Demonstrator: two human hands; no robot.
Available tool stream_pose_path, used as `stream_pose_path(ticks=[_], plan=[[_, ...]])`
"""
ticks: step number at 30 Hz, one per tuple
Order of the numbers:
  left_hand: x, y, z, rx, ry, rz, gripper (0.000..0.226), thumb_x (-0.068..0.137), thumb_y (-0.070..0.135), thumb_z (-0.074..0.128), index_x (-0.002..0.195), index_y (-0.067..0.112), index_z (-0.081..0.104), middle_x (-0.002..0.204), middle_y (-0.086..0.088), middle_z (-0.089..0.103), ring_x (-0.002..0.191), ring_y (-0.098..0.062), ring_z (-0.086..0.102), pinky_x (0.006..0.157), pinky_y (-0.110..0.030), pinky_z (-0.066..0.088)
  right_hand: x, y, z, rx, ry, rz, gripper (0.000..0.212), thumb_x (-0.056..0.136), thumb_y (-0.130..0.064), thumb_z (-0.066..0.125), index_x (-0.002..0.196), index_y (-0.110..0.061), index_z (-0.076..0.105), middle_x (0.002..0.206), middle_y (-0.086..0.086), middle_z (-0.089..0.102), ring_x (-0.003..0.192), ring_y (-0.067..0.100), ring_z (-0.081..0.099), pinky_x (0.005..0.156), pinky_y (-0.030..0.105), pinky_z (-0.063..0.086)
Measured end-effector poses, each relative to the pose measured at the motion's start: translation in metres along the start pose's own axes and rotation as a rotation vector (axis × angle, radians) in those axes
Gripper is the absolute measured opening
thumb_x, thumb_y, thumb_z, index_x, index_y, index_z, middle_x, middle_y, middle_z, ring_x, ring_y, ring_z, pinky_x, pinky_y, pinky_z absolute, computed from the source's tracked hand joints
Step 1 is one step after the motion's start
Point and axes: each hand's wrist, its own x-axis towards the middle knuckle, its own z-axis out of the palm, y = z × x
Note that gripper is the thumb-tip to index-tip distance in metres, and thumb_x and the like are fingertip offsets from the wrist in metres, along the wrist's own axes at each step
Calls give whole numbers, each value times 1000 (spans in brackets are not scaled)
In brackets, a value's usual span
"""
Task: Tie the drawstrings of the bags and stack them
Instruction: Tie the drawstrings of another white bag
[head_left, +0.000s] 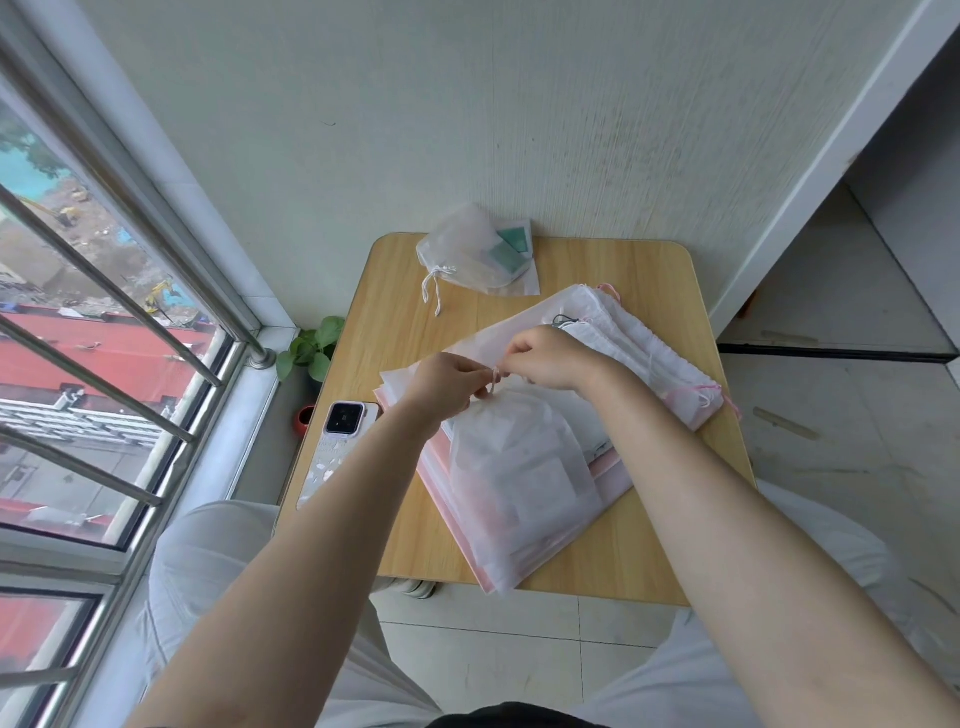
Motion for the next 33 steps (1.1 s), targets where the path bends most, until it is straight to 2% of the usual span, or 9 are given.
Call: stream_pose_path(ticks=[3, 6, 8, 11, 13, 16, 23, 29, 33], plan=[[-1, 3, 0, 34, -63, 22, 17, 88, 20, 63, 86, 15, 79, 67, 6, 60, 51, -11, 37, 44, -15, 33, 3, -2, -3, 76, 52, 9, 26, 89, -21, 57, 95, 2, 68, 88, 4, 62, 82, 14, 53, 67, 23, 40], [-2, 2, 3, 122, -85, 59, 25, 85, 28, 69, 65, 14, 67, 57, 9, 51, 48, -7, 37, 47, -14, 32, 5, -8, -2, 166, 78, -13, 20, 89, -25, 60, 92, -7, 70, 98, -1, 67, 97, 13, 57, 73, 22, 42], [0, 0, 4, 151, -56, 73, 28, 85, 32, 71, 62, 15, 67, 57, 9, 52, 47, -6, 38, 48, -15, 32, 6, -10, 0, 340, 89, -81, 23, 91, -28, 62, 113, -22, 67, 116, -3, 63, 114, 12, 54, 82, 24, 43], [2, -3, 2, -30, -72, 20, 21, 91, 27, 63, 85, 13, 78, 67, 6, 55, 48, -9, 37, 46, -18, 30, 7, -6, 1, 452, 167, -159, 58, 90, -23, 62, 141, -42, 40, 135, -1, 47, 124, 12, 48, 95, 31, 44], [3, -4, -2, -148, -76, -34, 23, 91, 23, 60, 91, 8, 77, 68, 4, 55, 48, -11, 36, 46, -19, 27, 6, -1, 2, 375, 160, -155, 54, 88, -13, 63, 137, -30, 48, 126, 4, 56, 114, 14, 56, 92, 31, 49], [4, -4, -3, -226, -84, -81, 19, 89, 21, 62, 80, 10, 75, 67, 1, 57, 47, -11, 37, 48, -23, 23, 2, 6, 7, 273, 59, -127, 27, 84, 1, 65, 108, -10, 70, 98, 6, 71, 88, 11, 66, 80, 23, 53], [6, -6, -5, -262, -101, -119, 16, 92, 16, 59, 85, 4, 66, 68, -4, 59, 47, -12, 39, 46, -24, 22, 5, 11, 16, 130, 145, -148, 13, 77, -8, 80, 77, -16, 69, 78, -3, 70, 77, 11, 65, 77, 23, 53], [7, -11, -7, -238, -86, -64, 16, 94, 12, 63, 82, 6, 71, 64, 0, 61, 46, -9, 40, 46, -20, 29, 4, 18, 8, -22, 9, -120, 3, 90, -13, 67, 89, -16, 66, 91, 2, 66, 84, 13, 59, 80, 27, 48], [8, -13, -5, -151, -66, -8, 12, 94, 13, 62, 93, 5, 71, 70, -1, 65, 51, -10, 41, 48, -19, 33, -1, 17, 1, -24, -33, -87, 5, 92, -16, 65, 95, -13, 64, 90, 1, 64, 87, 14, 58, 84, 29, 48]])
